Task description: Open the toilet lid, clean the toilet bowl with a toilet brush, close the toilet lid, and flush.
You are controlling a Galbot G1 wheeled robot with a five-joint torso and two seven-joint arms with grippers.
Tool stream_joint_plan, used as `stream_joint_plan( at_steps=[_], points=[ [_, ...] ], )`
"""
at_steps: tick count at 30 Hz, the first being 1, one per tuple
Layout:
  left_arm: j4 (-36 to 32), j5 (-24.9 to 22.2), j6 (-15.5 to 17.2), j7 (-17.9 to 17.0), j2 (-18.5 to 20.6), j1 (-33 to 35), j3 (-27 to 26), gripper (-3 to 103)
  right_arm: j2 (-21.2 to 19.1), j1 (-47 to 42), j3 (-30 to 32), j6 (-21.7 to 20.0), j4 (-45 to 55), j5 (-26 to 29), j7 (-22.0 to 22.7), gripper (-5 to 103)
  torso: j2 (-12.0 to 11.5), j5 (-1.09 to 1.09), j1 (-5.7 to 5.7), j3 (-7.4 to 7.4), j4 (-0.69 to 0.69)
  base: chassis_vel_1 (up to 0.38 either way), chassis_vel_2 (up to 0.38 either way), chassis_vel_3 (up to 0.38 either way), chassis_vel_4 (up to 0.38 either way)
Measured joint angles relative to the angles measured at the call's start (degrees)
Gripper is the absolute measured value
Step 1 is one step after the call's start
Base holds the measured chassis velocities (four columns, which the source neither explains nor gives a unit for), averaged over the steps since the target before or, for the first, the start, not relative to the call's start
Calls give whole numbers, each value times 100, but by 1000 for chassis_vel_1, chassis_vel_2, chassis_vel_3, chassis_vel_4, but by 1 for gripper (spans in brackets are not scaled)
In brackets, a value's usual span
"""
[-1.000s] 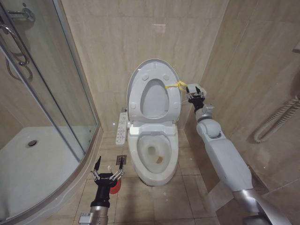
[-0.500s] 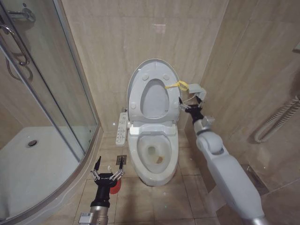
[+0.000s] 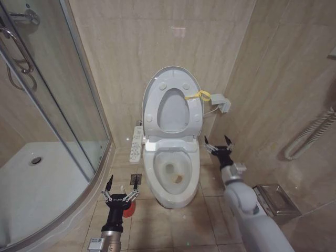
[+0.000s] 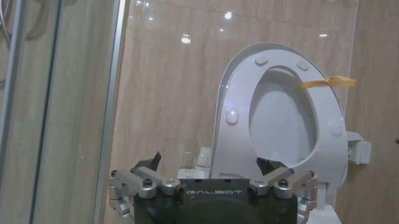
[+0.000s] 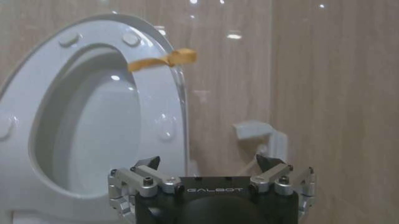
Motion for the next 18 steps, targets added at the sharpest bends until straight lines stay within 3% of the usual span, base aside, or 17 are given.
stream_joint_plan(
  at_steps=[10,18],
  points=[
    [0,0,0,0,0,0,0,100,395,-652,296,59,399,-253,82,100,0,0,0,0,0,0,0,0,0],
    [0,0,0,0,0,0,0,100,923,-935,558,644,294,-973,-153,100,0,0,0,1,1,0,0,0,0]
  ],
)
